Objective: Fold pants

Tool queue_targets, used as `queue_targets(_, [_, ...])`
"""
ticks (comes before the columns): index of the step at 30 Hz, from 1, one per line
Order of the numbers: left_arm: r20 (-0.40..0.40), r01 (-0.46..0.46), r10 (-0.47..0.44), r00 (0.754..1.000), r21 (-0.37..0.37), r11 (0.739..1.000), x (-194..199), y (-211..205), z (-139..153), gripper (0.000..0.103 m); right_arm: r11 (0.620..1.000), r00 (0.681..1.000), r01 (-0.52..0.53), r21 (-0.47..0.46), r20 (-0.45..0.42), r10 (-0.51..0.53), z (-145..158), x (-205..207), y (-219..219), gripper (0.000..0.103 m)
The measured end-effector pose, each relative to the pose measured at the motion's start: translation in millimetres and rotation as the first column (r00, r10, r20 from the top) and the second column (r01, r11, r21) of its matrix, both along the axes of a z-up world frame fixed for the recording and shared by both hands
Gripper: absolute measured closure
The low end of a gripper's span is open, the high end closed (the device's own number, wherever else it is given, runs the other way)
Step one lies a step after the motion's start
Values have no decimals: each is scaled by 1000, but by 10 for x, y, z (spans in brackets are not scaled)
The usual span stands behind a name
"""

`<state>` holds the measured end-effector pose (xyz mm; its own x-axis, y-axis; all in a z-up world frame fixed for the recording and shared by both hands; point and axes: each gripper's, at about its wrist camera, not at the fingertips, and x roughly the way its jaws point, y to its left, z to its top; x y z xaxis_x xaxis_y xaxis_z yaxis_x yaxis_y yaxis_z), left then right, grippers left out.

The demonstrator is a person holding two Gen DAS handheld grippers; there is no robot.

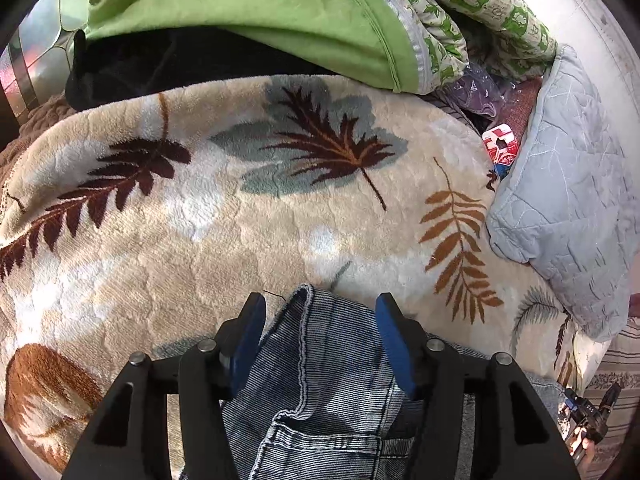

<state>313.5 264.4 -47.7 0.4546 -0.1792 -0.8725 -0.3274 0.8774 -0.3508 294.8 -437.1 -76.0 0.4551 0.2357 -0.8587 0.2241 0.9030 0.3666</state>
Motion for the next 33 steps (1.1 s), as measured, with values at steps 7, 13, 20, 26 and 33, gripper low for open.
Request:
queue_targets(7, [-53,23,-23,998,2,1000,114,-161,-162,98,1000,1000,7,0,-7,-7,-8,38,34,64])
queue_targets(13, [-6,1,-1,1000,7,1000,95,-140,-76,101,999,1000,10,-41,25,-9,53,10,20,88])
queue_targets(20, [66,-3,4,998,-19,1000,-26,-82,146,101,998,993,28,-47,112,-22,360,-90,33,88])
queue_targets(26, [124,12,-7,992,-40,999,-194,-66,393,101,998,988,39,-48,154,-31,573,-207,37,88])
queue_targets(33, [208,41,-30,978,-50,998,-591,-57,872,101,999,978,42,-29,204,-35,866,-443,50,88])
